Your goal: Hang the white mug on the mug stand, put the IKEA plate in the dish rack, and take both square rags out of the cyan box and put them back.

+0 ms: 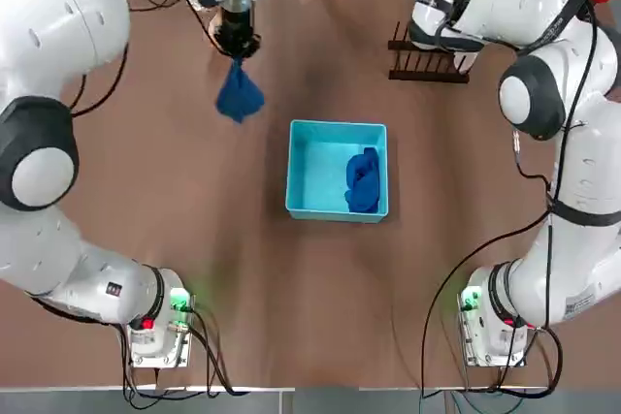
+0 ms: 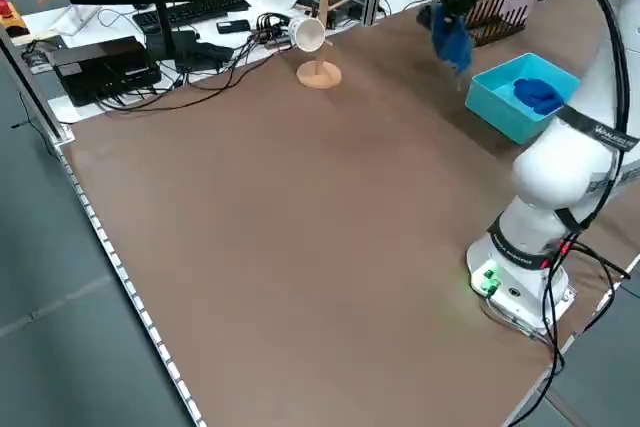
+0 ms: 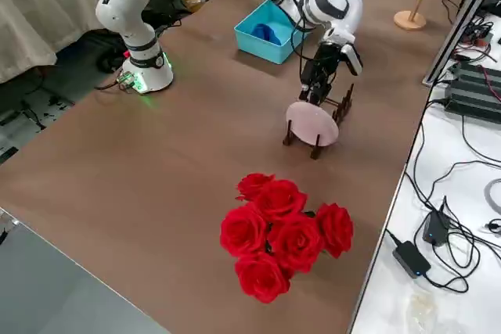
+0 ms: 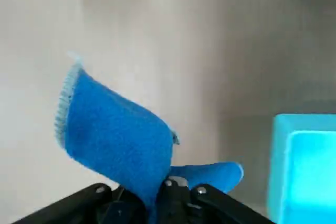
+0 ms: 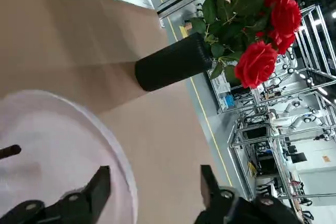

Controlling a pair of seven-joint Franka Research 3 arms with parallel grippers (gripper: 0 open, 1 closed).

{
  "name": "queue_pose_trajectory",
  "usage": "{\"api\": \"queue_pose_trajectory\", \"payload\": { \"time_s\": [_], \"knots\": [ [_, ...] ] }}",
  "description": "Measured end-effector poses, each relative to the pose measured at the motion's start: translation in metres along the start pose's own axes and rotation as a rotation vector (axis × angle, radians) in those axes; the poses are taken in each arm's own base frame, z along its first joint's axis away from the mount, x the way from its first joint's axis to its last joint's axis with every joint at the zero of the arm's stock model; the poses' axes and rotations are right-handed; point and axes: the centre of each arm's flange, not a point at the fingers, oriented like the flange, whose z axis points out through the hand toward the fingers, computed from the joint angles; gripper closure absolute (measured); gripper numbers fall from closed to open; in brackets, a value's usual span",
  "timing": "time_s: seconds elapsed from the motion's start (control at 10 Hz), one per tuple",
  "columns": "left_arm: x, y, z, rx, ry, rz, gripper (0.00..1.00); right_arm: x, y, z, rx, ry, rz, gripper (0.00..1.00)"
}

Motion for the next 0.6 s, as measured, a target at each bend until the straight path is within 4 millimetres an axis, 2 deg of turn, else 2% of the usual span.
{"api": "queue_pose_trajectory", "payload": {
  "time_s": [0.1,0.3,0.5,0.6],
  "knots": [
    [0.003,-0.016,0.022,0.013,-0.044,0.022,0.95,-0.001,-0.005,0.001,0.005,0.003,-0.006,0.02],
    [0.007,-0.039,0.066,0.038,-0.123,0.053,0.95,-0.004,-0.011,0.003,0.008,0.004,-0.004,0.01],
    [0.017,-0.044,0.113,0.088,-0.155,0.089,0.95,-0.007,-0.016,-0.001,0.013,0.01,0.002,0.01],
    [0.024,-0.045,0.142,0.111,-0.175,0.106,0.95,-0.011,-0.02,-0.01,0.029,0.007,-0.001,0.01]
  ]
}}
